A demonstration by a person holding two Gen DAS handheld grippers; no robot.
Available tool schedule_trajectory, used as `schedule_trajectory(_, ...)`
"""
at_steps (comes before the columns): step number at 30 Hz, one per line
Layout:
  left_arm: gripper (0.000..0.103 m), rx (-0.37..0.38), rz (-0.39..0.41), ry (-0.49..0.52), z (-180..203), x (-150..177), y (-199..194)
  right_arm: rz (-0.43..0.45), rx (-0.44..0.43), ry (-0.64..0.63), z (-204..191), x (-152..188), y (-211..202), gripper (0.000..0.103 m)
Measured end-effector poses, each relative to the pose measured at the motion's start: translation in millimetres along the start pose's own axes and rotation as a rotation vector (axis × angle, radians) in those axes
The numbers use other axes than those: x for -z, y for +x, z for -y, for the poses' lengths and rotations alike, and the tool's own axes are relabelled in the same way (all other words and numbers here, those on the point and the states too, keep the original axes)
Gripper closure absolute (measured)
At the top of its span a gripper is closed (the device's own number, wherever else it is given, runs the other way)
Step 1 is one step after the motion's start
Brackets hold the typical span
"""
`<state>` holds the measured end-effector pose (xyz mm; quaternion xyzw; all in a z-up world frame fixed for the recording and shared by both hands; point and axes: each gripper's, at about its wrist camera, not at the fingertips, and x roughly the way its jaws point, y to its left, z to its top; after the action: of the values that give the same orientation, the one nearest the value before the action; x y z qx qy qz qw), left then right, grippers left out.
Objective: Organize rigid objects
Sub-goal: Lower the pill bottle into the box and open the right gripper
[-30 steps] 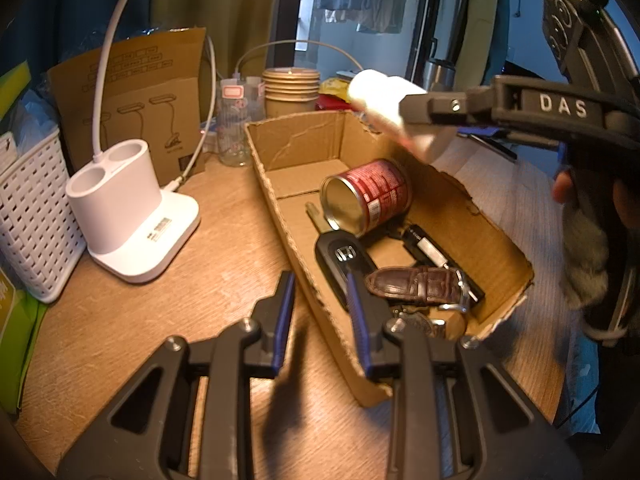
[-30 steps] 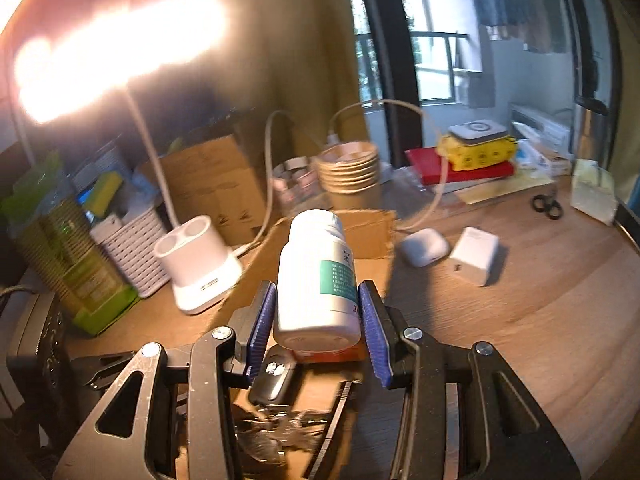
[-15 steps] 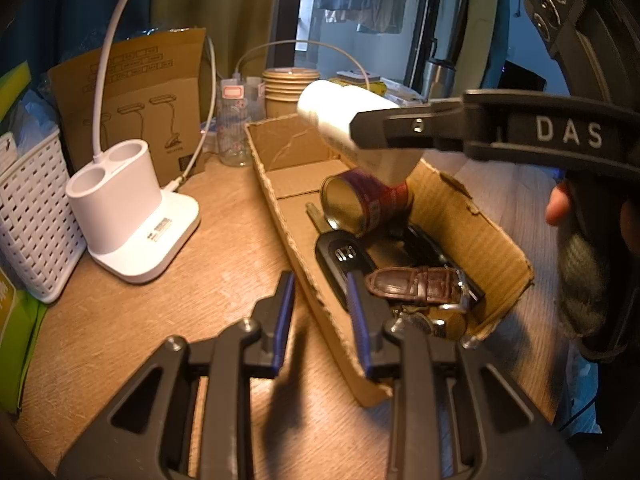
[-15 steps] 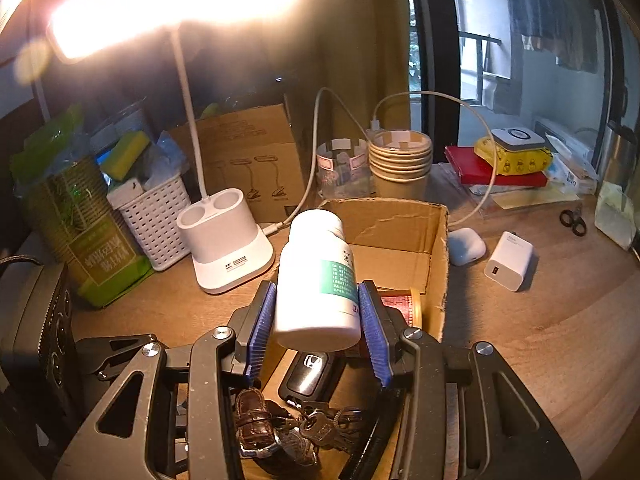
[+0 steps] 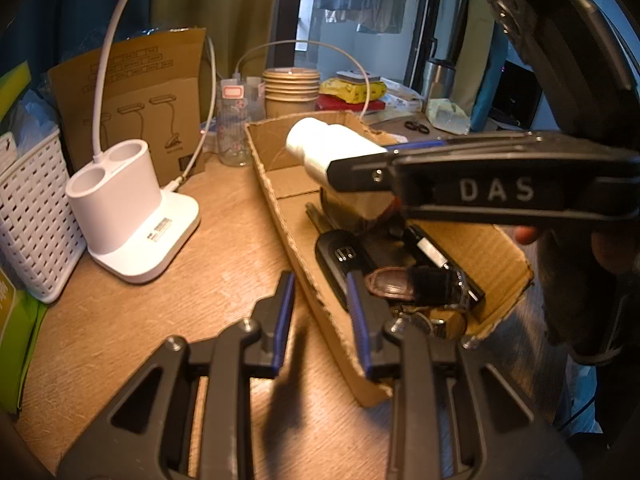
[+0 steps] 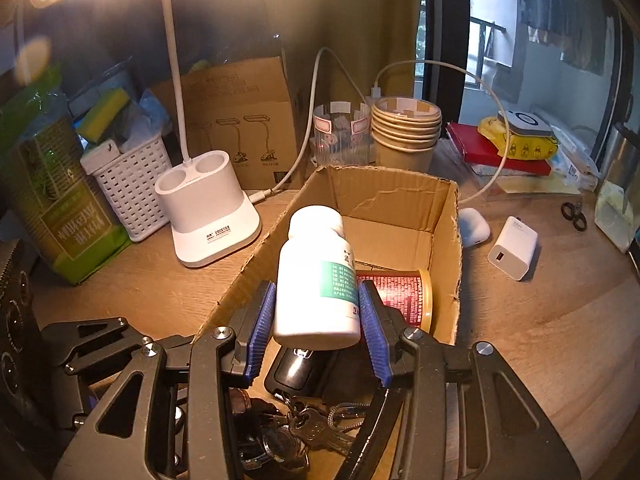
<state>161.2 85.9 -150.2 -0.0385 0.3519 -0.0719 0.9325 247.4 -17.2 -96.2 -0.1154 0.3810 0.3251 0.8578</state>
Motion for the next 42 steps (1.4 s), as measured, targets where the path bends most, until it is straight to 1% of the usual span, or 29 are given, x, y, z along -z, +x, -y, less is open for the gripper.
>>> schedule_trajectory(5, 0.075, -0.001, 0.000, 0.000, -1, 0, 0, -0.007, -0.006, 0.002, -3, -1, 3, 0.058)
schedule_trajectory(10, 0.075, -0.001, 0.000, 0.000, 0, 0, 0, -0.042, -0.025, -0.034, -14, 5, 12, 0.058)
schedule_trajectory(14, 0.075, 0.000, 0.000, 0.000, -1, 0, 0, -0.060, -0.021, -0.041, -15, 8, 17, 0.058)
schedule_trajectory(24, 0.075, 0.000, 0.000, -0.001, -2, 0, 0, -0.063, -0.031, -0.029, -13, 8, 18, 0.057)
schedule_trajectory(28, 0.075, 0.000, 0.000, -0.001, -1, 0, 0, -0.056, -0.035, -0.025, -13, 9, 15, 0.054)
schedule_trajectory(36, 0.075, 0.000, 0.000, -0.001, -1, 0, 0, -0.029, -0.037, -0.012, -7, 10, 3, 0.054)
schedule_trajectory(42, 0.075, -0.001, 0.000, -0.001, -1, 0, 0, 0.006, -0.019, 0.007, 3, 8, -11, 0.054)
